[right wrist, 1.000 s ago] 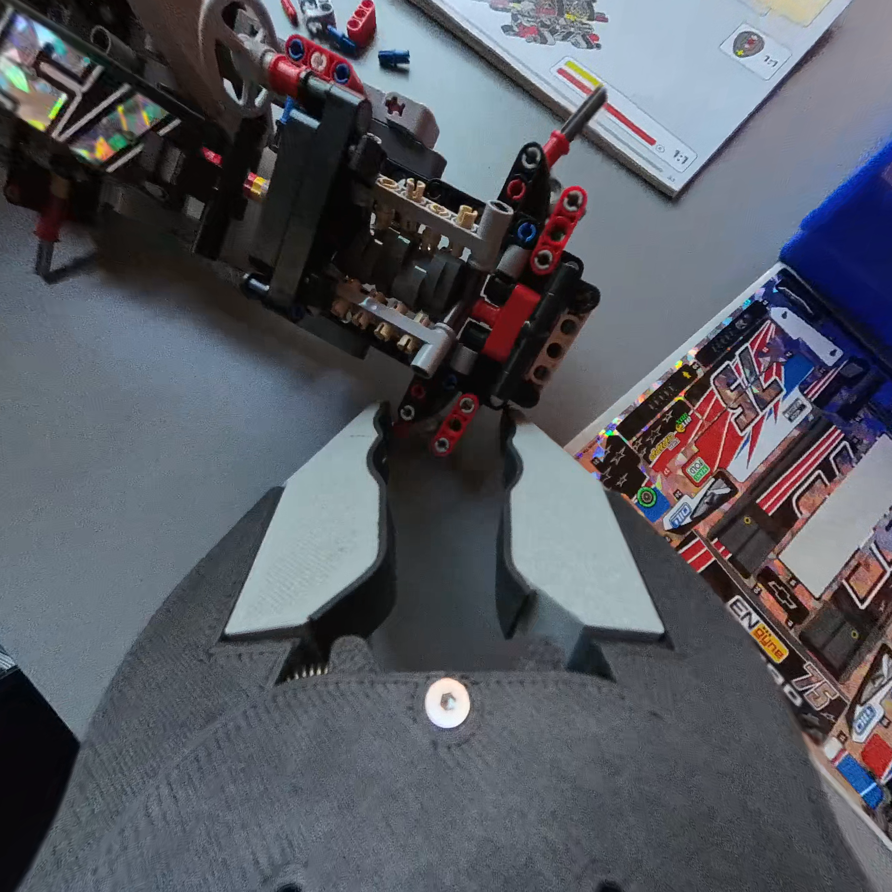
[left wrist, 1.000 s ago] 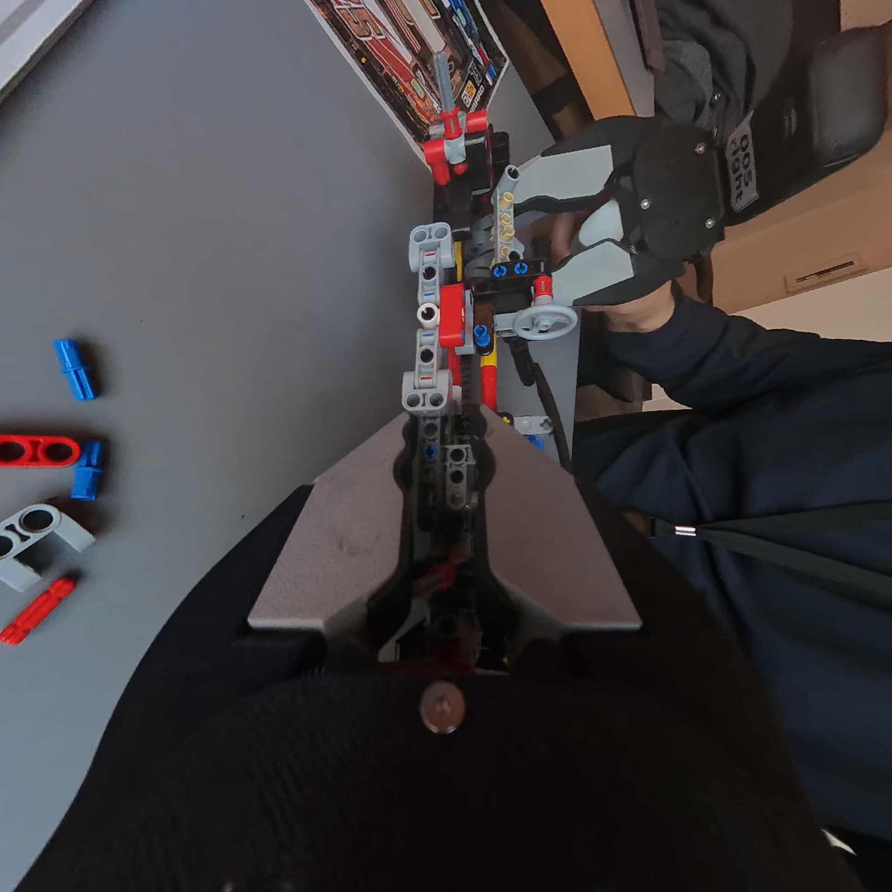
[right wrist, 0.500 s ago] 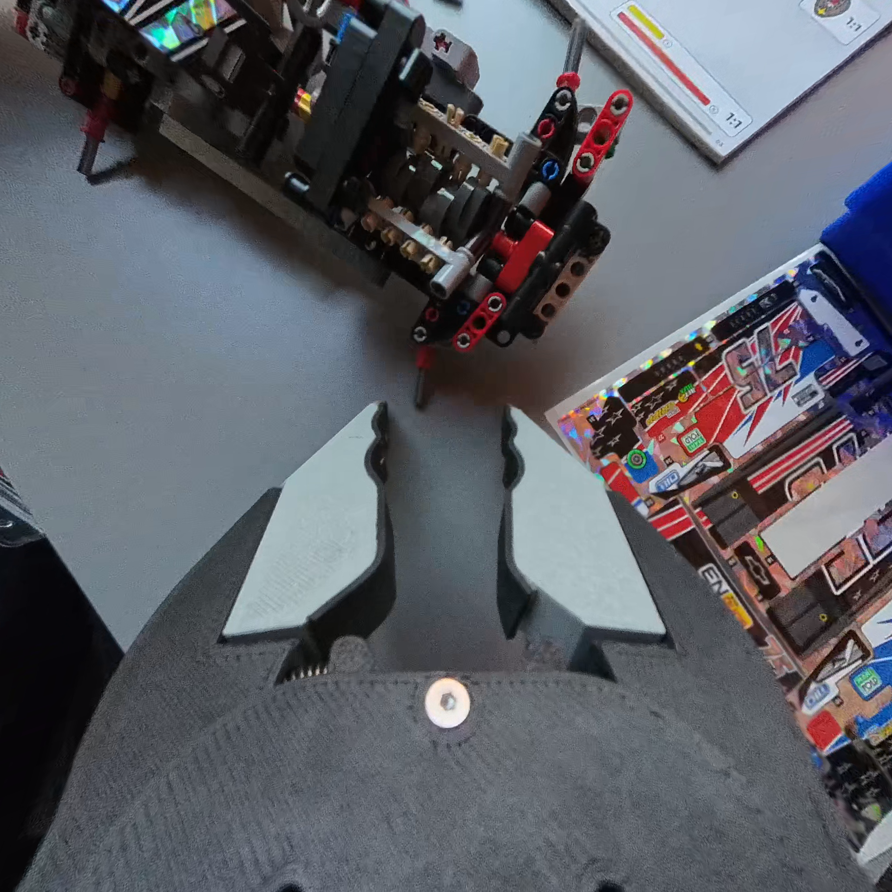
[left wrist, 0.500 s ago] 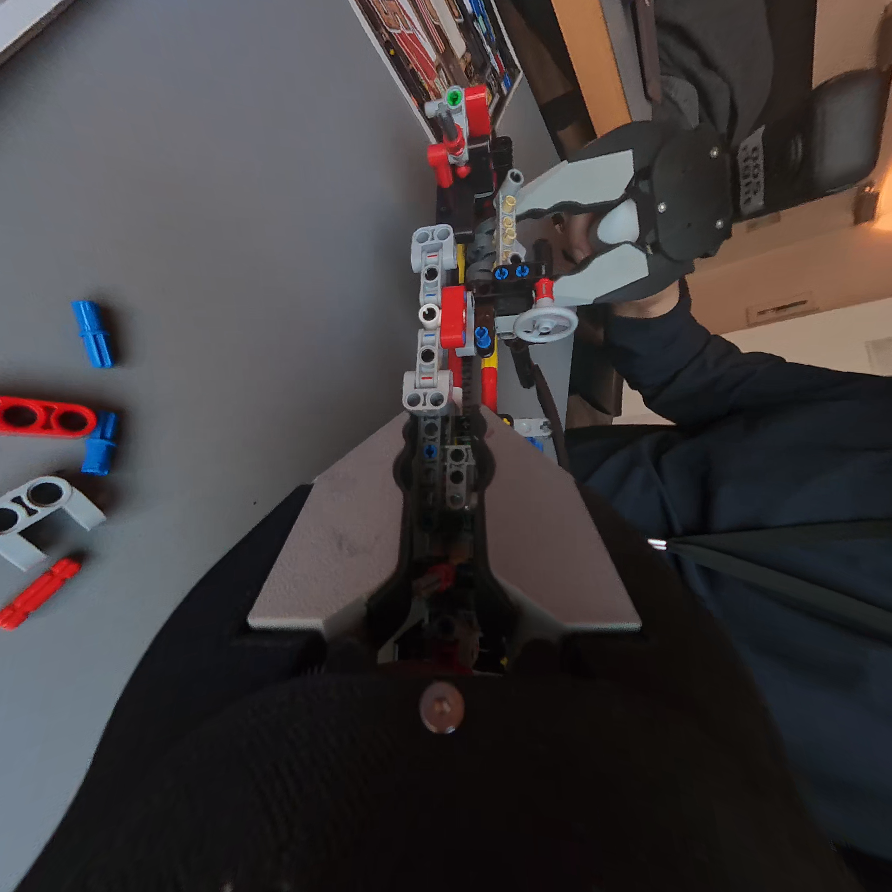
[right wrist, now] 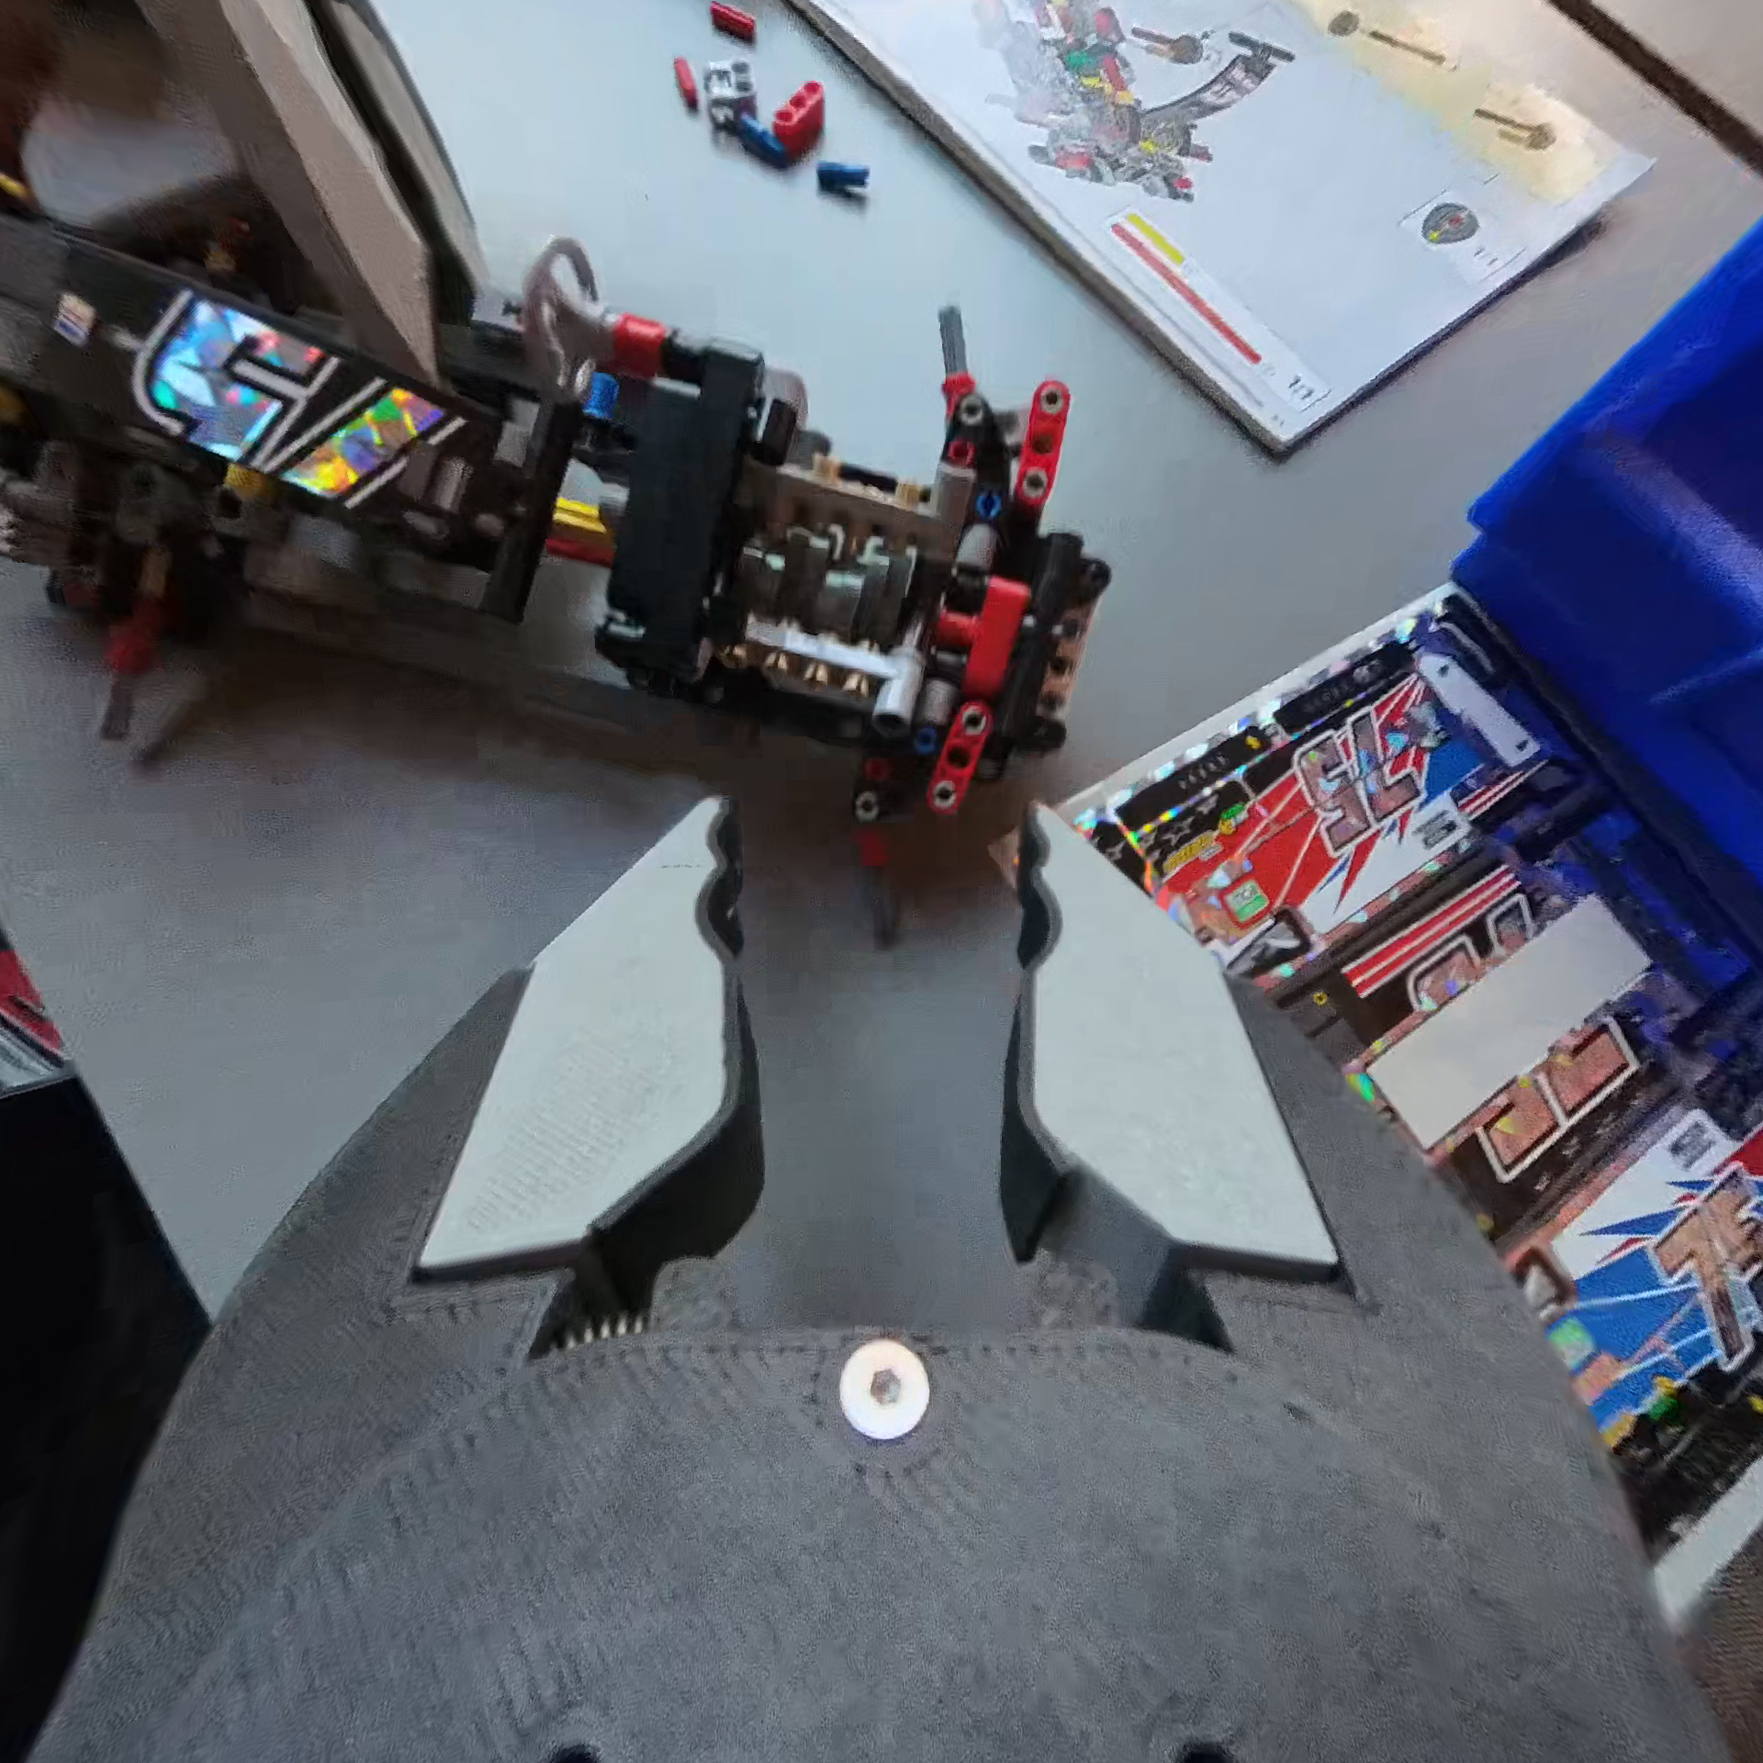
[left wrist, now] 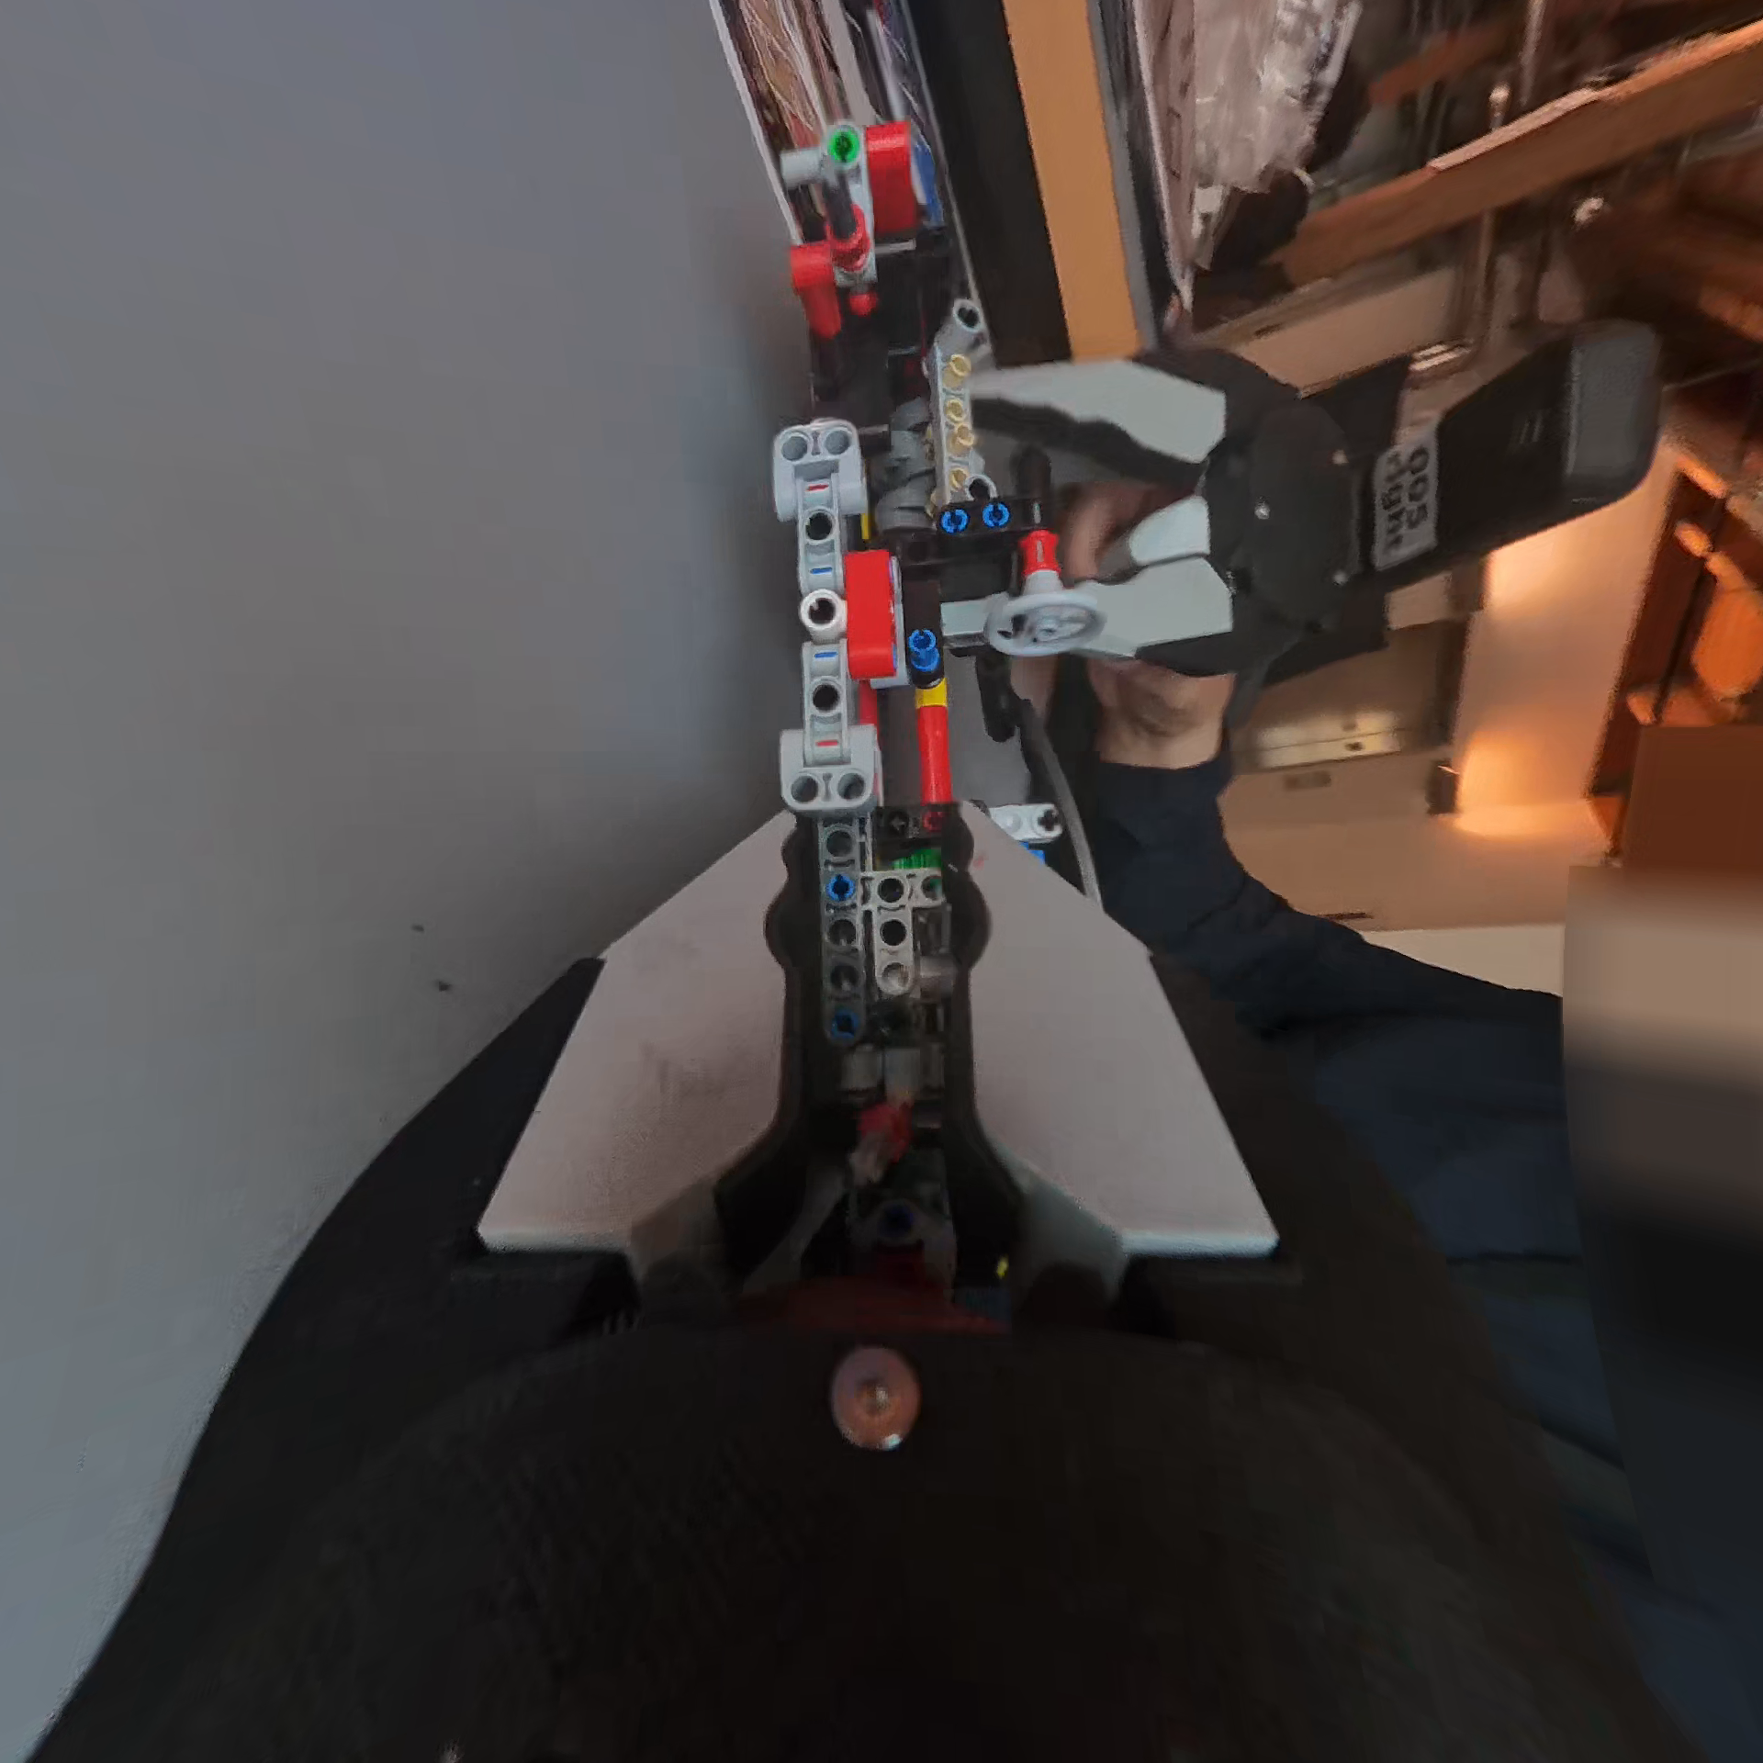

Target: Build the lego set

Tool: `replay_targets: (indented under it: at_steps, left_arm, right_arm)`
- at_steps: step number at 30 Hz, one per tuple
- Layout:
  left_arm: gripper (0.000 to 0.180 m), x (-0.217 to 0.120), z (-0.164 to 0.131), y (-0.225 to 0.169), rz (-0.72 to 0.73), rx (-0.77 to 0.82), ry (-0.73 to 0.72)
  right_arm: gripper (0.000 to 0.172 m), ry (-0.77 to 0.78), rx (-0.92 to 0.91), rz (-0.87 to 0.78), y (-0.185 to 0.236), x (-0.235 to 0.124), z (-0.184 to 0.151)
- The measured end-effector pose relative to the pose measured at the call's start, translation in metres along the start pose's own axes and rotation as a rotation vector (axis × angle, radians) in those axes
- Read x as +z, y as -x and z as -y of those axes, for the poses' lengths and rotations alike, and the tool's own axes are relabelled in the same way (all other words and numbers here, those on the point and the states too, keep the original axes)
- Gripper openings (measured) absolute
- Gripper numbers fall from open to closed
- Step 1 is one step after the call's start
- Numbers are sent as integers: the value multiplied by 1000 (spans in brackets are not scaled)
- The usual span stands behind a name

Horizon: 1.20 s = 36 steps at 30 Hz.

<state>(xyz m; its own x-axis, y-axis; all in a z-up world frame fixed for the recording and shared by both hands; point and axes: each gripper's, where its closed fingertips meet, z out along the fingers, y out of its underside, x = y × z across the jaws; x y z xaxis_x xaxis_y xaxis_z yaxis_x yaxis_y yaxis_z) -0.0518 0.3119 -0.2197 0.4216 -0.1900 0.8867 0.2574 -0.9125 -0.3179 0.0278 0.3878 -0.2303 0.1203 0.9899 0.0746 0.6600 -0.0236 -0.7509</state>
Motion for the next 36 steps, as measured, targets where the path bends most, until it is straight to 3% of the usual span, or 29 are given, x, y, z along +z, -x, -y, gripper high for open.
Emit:
replay_targets:
  at_steps: [1, 4, 9, 11, 14, 18, 20, 24, 31, 34, 36]
  left_arm:
    - [28, 1, -5, -4, -52, -29, 27]
    - [89, -1, -12, -24, -223, -109, 78]
    - [91, -16, -6, -15, -116, -29, 68]
    - [90, -26, -5, -9, -11, 53, 69]
    - [105, -41, -3, 4, 199, 202, 82]
    - [103, -52, 8, -14, 245, 349, 73]
    - [94, -64, 13, -24, 259, 407, 56]
    - [93, -94, 5, -17, 402, 504, 36]
    - [83, -144, -18, -23, 388, 591, -202]
    - [84, -154, -30, -2, 483, 673, -163]
    - [83, -151, -42, 3, 438, 707, -132]
  right_arm:
    - [58, 6, -39, -15, 2, 1, 5]
    - [64, 36, -112, -25, 9, 6, 16]
    - [61, 57, -102, -33, 4, 11, 17]
    - [60, 43, -87, -44, 0, 7, 17]
    - [59, 34, -56, -31, -3, 3, 12]
    - [58, 45, -18, -4, -2, 7, 3]
    - [58, 43, -6, 3, 1, 7, 0]
    - [56, 22, 8, -1, 4, -2, -7]
    - [56, -183, -12, -49, -2, -29, 11]
    - [56, -319, -44, -113, -13, -37, 23]
    - [56, -366, -48, -133, -17, -36, 28]
